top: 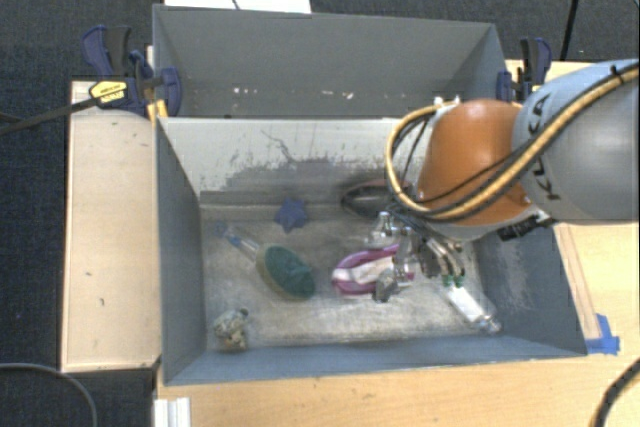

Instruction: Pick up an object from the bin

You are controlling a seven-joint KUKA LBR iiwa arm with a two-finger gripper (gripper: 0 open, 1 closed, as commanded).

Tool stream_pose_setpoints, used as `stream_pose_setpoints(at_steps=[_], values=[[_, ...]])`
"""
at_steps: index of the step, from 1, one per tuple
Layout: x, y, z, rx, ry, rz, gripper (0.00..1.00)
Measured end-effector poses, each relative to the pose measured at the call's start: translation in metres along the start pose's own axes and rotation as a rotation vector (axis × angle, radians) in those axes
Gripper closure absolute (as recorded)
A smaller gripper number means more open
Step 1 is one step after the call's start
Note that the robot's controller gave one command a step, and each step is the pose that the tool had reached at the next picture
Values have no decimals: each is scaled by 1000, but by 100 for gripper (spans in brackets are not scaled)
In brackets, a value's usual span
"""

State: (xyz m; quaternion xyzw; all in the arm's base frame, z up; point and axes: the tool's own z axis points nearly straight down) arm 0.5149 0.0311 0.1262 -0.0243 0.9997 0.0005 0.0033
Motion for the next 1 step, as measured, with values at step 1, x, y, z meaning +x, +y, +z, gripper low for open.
stream_pose_setpoints(at_steps=[1], values=[[-2,0,-42,0,0,3,100]])
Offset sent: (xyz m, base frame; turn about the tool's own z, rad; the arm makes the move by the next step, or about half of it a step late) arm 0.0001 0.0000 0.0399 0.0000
